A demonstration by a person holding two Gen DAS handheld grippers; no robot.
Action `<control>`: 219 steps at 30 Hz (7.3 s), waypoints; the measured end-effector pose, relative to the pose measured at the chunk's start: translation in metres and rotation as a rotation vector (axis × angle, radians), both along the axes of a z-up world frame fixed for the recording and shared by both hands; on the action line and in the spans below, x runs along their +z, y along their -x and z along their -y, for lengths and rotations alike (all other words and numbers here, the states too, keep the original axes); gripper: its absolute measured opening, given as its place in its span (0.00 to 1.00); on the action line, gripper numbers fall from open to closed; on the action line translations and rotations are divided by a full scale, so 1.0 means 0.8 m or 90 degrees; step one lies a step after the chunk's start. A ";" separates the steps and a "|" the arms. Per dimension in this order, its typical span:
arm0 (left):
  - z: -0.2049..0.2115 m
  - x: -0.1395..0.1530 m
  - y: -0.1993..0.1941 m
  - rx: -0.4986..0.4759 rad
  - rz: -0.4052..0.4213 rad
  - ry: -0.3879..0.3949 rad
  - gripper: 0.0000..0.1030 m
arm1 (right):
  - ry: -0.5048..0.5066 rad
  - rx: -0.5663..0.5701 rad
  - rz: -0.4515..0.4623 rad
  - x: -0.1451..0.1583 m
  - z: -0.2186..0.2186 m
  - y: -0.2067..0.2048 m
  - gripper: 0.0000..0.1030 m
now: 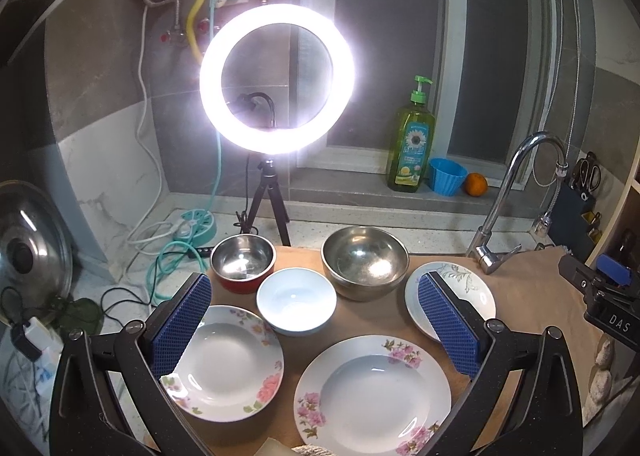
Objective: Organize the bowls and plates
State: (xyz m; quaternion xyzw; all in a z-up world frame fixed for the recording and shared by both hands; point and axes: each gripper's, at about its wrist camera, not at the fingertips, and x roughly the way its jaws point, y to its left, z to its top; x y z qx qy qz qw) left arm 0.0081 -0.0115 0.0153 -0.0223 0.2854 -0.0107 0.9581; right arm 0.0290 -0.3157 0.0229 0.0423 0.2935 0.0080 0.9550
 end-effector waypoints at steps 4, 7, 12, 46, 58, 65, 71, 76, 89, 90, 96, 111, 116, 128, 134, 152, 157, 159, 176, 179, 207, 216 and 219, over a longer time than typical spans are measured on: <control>-0.002 0.000 -0.002 -0.001 -0.001 0.002 1.00 | 0.000 0.000 0.001 0.000 0.000 0.000 1.00; -0.002 0.000 -0.003 -0.001 -0.003 0.003 1.00 | 0.001 0.000 0.001 -0.001 0.001 0.000 1.00; 0.000 -0.001 -0.005 -0.002 -0.005 0.003 1.00 | 0.003 0.000 0.001 0.001 0.004 -0.003 1.00; 0.004 -0.008 -0.017 -0.007 -0.025 -0.001 1.00 | 0.008 0.005 -0.007 -0.010 0.003 -0.010 1.00; -0.005 -0.031 -0.020 -0.009 -0.071 0.011 1.00 | 0.019 0.024 -0.035 -0.026 -0.004 -0.016 1.00; -0.020 -0.062 -0.019 -0.017 -0.133 0.027 0.89 | -0.011 0.064 -0.086 -0.052 0.001 -0.024 1.00; -0.043 -0.097 -0.016 -0.020 -0.210 0.081 0.71 | -0.046 0.090 -0.156 -0.091 0.006 -0.032 0.83; -0.053 -0.125 -0.007 -0.029 -0.266 0.125 0.53 | -0.075 0.129 -0.225 -0.127 0.003 -0.034 0.66; -0.062 -0.192 0.003 -0.022 -0.380 0.255 0.38 | -0.173 0.182 -0.384 -0.214 -0.003 -0.049 0.37; -0.062 -0.195 0.002 -0.018 -0.384 0.256 0.37 | -0.182 0.183 -0.392 -0.218 -0.004 -0.051 0.36; -0.065 -0.211 -0.005 -0.016 -0.397 0.270 0.31 | -0.208 0.190 -0.420 -0.234 -0.010 -0.062 0.30; -0.066 -0.230 -0.016 -0.018 -0.409 0.282 0.21 | -0.261 0.212 -0.450 -0.253 -0.022 -0.072 0.16; -0.065 -0.233 -0.018 -0.020 -0.411 0.281 0.18 | -0.266 0.217 -0.452 -0.254 -0.025 -0.074 0.14; -0.054 -0.232 -0.018 -0.032 -0.410 0.240 0.19 | -0.269 0.214 -0.454 -0.254 -0.021 -0.069 0.14; -0.046 -0.233 -0.017 -0.043 -0.413 0.234 0.19 | -0.263 0.211 -0.454 -0.251 -0.015 -0.058 0.13; -0.029 -0.234 -0.005 -0.071 -0.420 0.219 0.19 | -0.261 0.195 -0.452 -0.245 0.007 -0.030 0.13; -0.028 -0.235 -0.005 -0.073 -0.419 0.217 0.19 | -0.260 0.195 -0.451 -0.245 0.007 -0.029 0.13; -0.028 -0.235 -0.005 -0.073 -0.418 0.216 0.19 | -0.257 0.196 -0.451 -0.245 0.007 -0.029 0.13; -0.027 -0.234 -0.002 -0.079 -0.422 0.203 0.20 | -0.250 0.194 -0.459 -0.243 0.005 -0.025 0.13; -0.026 -0.234 -0.003 -0.081 -0.423 0.202 0.20 | -0.252 0.196 -0.463 -0.243 0.006 -0.023 0.13; -0.102 -0.193 0.003 -0.034 -0.364 0.185 0.21 | -0.182 0.242 -0.355 -0.175 -0.057 -0.034 0.29; -0.197 -0.186 -0.015 0.052 -0.327 0.198 0.21 | -0.200 0.290 -0.359 -0.173 -0.141 -0.050 0.29; -0.226 -0.187 -0.025 0.078 -0.319 0.206 0.24 | -0.201 0.301 -0.364 -0.178 -0.167 -0.056 0.30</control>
